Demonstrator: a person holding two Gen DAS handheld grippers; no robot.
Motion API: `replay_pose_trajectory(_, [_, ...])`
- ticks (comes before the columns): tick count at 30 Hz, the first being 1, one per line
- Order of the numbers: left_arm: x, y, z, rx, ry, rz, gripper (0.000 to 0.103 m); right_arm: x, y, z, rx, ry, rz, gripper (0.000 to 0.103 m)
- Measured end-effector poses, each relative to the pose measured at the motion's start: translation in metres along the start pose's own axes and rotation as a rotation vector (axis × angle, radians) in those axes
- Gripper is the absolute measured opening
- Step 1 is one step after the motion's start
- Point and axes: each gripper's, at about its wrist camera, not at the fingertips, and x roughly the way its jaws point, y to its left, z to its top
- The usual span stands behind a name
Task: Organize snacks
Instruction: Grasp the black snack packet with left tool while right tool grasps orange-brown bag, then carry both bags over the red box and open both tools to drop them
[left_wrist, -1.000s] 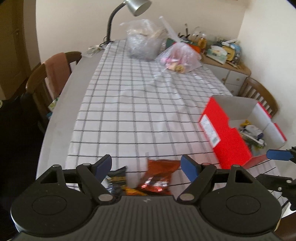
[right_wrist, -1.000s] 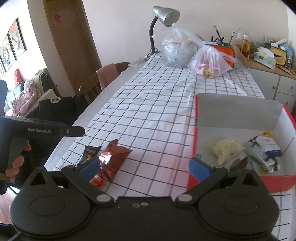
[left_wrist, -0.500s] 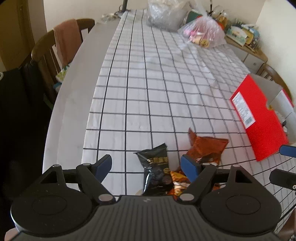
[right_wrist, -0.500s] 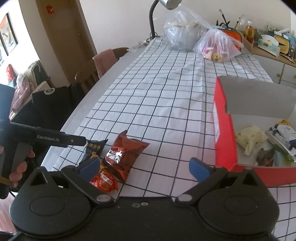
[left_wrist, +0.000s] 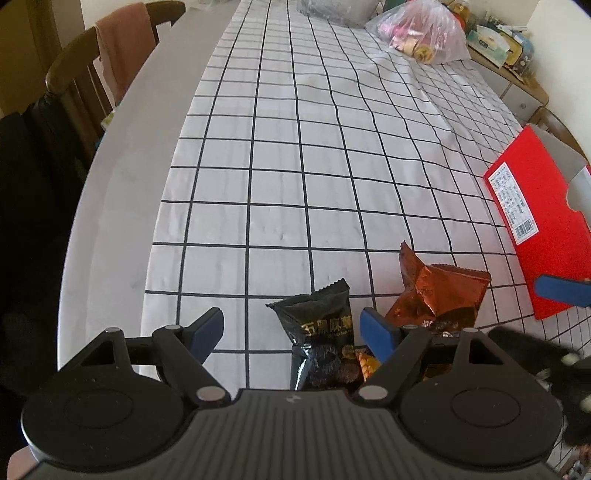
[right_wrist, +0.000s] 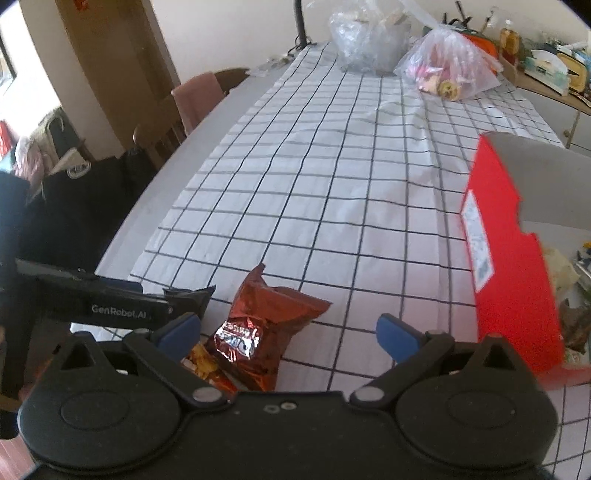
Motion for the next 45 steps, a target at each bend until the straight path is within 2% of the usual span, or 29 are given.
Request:
replay_pose_trajectory(5, [0.008,0.0,0.004,-0.008,0.021,-0.008,0.079,0.019,0.007,0.001,-0.023,0.042,0.003,0.099])
replay_pose_trajectory(13, [0.016,-0.002,0.008,-0.015,0.054,-0.02,0.065,0.039,0.009,-0.001,0.007,0.072,-0.009,0.095])
replay_pose_trajectory(17, [0.018,-0.004,0.009,-0.011,0.058,-0.012,0.064,0.048,0.012,-0.002,0.004,0.082,-0.015,0.089])
replay_pose_trajectory(24, [0.017,-0.007,0.009,-0.025,0.066,-0.033,0.046,0.051,0.015,-0.002,0.006,0.09,0.008,0.071])
replay_pose_trajectory(33, [0.013,-0.004,0.009,-0.051,0.06,-0.035,0.04,0.044,0.008,-0.003,0.018,0.061,0.023,0.046])
replay_pose_trajectory(36, [0.009,-0.003,0.009,-0.054,0.052,-0.041,0.038,0.04,0.007,-0.004,0.019,0.045,0.025,0.042])
replay_pose_trajectory(45, [-0.008,0.005,0.01,-0.102,0.006,-0.04,0.036,0.022,-0.003,-0.004,0.042,0.002,0.019,0.04])
